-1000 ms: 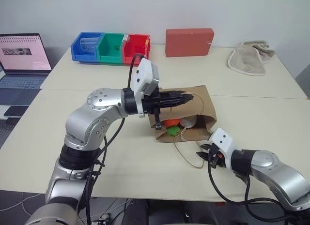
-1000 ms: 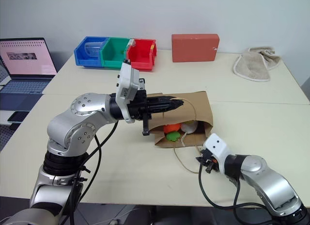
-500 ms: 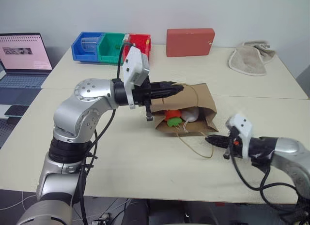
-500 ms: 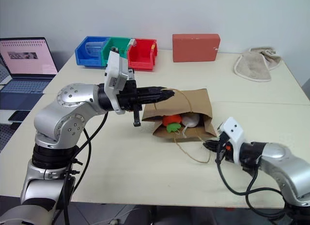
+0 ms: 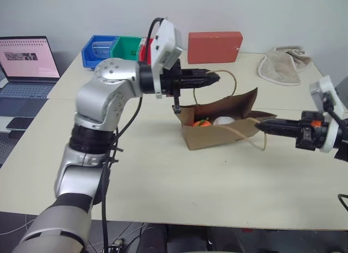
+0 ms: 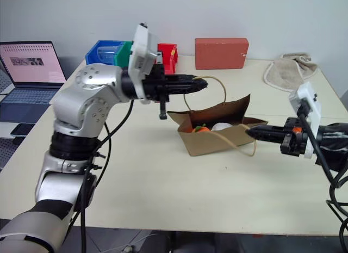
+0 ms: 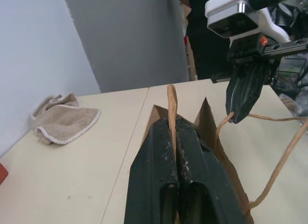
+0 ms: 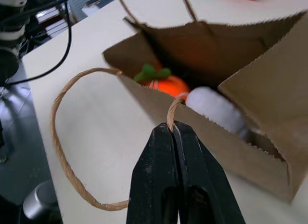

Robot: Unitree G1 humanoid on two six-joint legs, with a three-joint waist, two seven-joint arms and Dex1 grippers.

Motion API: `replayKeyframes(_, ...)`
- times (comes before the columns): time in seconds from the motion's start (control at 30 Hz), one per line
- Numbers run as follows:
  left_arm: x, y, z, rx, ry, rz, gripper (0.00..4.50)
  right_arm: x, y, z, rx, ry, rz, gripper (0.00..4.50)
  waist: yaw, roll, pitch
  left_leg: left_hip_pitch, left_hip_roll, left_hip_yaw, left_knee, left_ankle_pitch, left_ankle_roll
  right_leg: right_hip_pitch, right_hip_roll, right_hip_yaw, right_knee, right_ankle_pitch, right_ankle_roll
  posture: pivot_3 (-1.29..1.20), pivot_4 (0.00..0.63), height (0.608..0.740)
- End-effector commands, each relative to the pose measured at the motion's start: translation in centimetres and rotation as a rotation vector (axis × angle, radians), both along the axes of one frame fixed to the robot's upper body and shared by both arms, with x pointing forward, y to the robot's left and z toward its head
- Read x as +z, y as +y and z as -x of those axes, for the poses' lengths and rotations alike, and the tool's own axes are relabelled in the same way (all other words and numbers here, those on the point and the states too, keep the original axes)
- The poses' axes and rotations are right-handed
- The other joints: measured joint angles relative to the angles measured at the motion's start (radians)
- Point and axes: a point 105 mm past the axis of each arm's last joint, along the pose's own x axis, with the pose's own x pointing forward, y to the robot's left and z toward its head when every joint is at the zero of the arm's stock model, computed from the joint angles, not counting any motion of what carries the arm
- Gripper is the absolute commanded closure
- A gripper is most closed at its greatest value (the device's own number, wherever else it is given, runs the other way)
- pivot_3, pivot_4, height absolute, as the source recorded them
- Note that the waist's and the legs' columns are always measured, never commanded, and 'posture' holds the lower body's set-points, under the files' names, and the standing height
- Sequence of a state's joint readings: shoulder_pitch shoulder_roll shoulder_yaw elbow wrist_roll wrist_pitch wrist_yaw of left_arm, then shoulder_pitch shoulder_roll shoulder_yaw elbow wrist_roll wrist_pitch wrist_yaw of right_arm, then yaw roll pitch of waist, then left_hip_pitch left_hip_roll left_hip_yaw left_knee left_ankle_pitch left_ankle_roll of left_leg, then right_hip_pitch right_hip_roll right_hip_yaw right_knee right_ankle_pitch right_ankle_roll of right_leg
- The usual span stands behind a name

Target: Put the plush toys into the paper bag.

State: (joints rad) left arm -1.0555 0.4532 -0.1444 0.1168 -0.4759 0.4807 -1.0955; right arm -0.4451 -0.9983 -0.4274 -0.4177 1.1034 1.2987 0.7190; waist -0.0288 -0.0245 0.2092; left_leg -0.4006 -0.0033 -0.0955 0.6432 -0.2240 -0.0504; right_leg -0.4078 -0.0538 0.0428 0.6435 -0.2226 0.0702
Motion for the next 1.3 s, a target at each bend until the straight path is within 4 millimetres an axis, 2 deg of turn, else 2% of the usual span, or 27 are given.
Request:
replayKeyframes(0.03, 0.1, -1.0, -1.5, 0.026, -0.02, 0.004, 4.5, 0.1, -0.5, -1.9, -0.092, 0.0, -0.034, 4.48, -0.003, 0.0, 0.0, 0.0, 0.0, 0.0, 0.0, 0.0, 0.0, 0.0, 0.0, 0.0, 0.0, 0.0, 0.0, 0.0, 0.15, 0.74)
replayKeyframes(0.13, -0.3, -1.5, -3.0, 0.056, 0.019, 0.013, 4.5, -0.4, -0.6, -3.4, -0.158, 0.024, -0.056, 4.48, -0.003, 0.0, 0.0, 0.0, 0.0, 0.001, 0.0, 0.0, 0.0, -0.001, 0.0, 0.001, 0.0, 0.001, 0.001, 0.0, 0.15, 0.74)
replayKeyframes(0.23, -0.2, -1.7, -3.4, 0.05, 0.046, 0.038, 3.86, -0.1, -0.1, -3.5, -0.136, 0.004, -0.063, 3.85, -0.003, 0.0, 0.0, -0.001, 0.0, 0.001, -0.001, 0.0, 0.0, -0.002, 0.0, 0.001, 0.0, 0.001, 0.001, 0.0, 0.15, 0.74)
replayKeyframes(0.3, -0.2, -1.7, -2.8, 0.011, 0.041, 0.029, 3.32, 0.7, -0.4, -3.6, -0.141, -0.012, -0.074, 3.22, -0.003, 0.001, 0.0, -0.003, 0.0, 0.0, -0.002, 0.0, 0.0, -0.004, 0.0, 0.001, 0.0, 0.001, 0.001, 0.0, 0.15, 0.74)
replayKeyframes(0.4, -0.3, -1.0, -2.2, -0.01, 0.046, 0.016, 2.34, 2.9, -0.8, -3.1, -0.092, -0.073, -0.098, 2.08, -0.003, 0.001, 0.001, -0.006, 0.0, 0.0, -0.001, 0.0, 0.0, -0.008, 0.0, 0.001, 0.001, 0.001, 0.002, 0.0, 0.15, 0.74)
replayKeyframes(0.57, -0.2, 0.3, -2.2, 0.032, 0.04, 0.035, 0.76, 4.7, -2.9, -2.8, -0.096, -0.118, -0.059, 0.21, -0.003, 0.001, 0.001, -0.008, 0.0, 0.0, 0.0, 0.0, 0.0, -0.01, 0.0, 0.001, 0.002, 0.001, 0.002, 0.0, 0.15, 0.74)
replayKeyframes(0.6, -0.3, 0.5, -2.1, 0.038, 0.041, 0.035, 0.45, 4.9, -3.2, -2.6, -0.09, -0.121, -0.054, 0.0, -0.003, 0.001, 0.001, -0.008, 0.0, 0.001, 0.0, 0.0, 0.0, -0.01, 0.0, 0.001, 0.002, 0.001, 0.002, 0.0, 0.15, 0.74)
replayKeyframes(0.63, -0.3, 0.8, -2.1, 0.047, 0.036, 0.033, 0.14, 5.0, -3.5, -2.7, -0.098, -0.132, -0.043, 0.0, -0.003, 0.001, 0.001, -0.008, 0.0, 0.001, 0.0, 0.0, 0.0, -0.01, 0.0, 0.001, 0.002, 0.001, 0.002, 0.0, 0.15, 0.74)
replayKeyframes(0.67, -0.4, 1.1, -2.1, 0.056, 0.029, 0.029, 0.03, 5.2, -4.1, -3.1, -0.127, -0.158, -0.021, 0.0, -0.003, 0.001, 0.001, -0.008, 0.0, 0.001, 0.0, 0.0, 0.0, -0.01, 0.0, 0.001, 0.002, 0.001, 0.002, 0.0, 0.15, 0.74)
replayKeyframes(0.8, -0.4, 3.6, -1.6, 0.112, -0.01, 0.029, 0.03, 6.7, -7.4, -5.1, -0.282, -0.422, 0.148, 0.0, -0.007, 0.001, 0.001, -0.008, 0.0, 0.002, 0.0, 0.0, 0.0, -0.011, 0.0, 0.002, 0.002, 0.001, 0.002, 0.0, 0.15, 0.74)
replayKeyframes(0.87, -0.5, 4.3, -1.1, 0.112, -0.015, 0.031, 0.03, 7.0, -8.1, -5.5, -0.298, -0.523, 0.213, 0.0, -0.007, 0.001, 0.001, -0.008, 0.0, 0.004, 0.0, 0.0, 0.0, -0.012, 0.0, 0.003, 0.002, 0.001, 0.003, 0.0, 0.15, 0.74)
replayKeyframes(0.9, -0.6, 4.7, -0.8, 0.113, -0.012, 0.036, 0.03, 6.7, -8.2, -5.2, -0.276, -0.526, 0.244, 0.0, -0.006, 0.001, 0.001, -0.008, 0.001, 0.004, 0.0, 0.0, 0.0, -0.012, 0.0, 0.003, 0.002, 0.001, 0.003, 0.0, 0.15, 0.74)
replayKeyframes(1.0, -2.5, 7.3, 0.4, 0.144, 0.047, 0.046, 0.03, 4.2, -8.1, -2.7, -0.124, -0.448, 0.349, 0.0, -0.004, 0.002, 0.0, -0.009, 0.001, 0.003, -0.001, 0.0, 0.0, -0.012, 0.0, 0.003, 0.002, 0.001, 0.003, 0.0, 0.15, 0.74)
replayKeyframes(1.07, -4.2, 8.2, 1.1, 0.151, 0.119, 0.053, 0.03, 3.0, -7.1, -0.9, -0.017, -0.357, 0.333, 0.0, -0.003, 0.002, 0.0, -0.009, 0.001, 0.003, -0.001, 0.0, 0.0, -0.012, 0.0, 0.003, 0.002, 0.001, 0.003, 0.0, 0.15, 0.74)
replayKeyframes(1.17, -5.7, 8.3, 1.9, 0.14, 0.185, 0.059, 0.03, 2.5, -5.5, 0.6, 0.061, -0.285, 0.273, 0.0, -0.002, 0.003, 0.001, -0.009, 0.001, 0.003, 0.001, 0.0, 0.0, -0.012, 0.0, 0.003, 0.003, 0.002, 0.004, 0.0, 0.15, 0.74)
replayKeyframes(1.3, -7.5, 7.8, 1.5, 0.171, 0.213, 0.075, 0.03, 1.6, -1.6, 2.5, 0.212, -0.282, 0.228, 0.0, -0.001, 0.002, 0.001, -0.002, 0.001, 0.003, 0.003, 0.001, 0.0, -0.003, 0.0, 0.003, 0.001, 0.003, 0.002, 0.0, 0.15, 0.74)
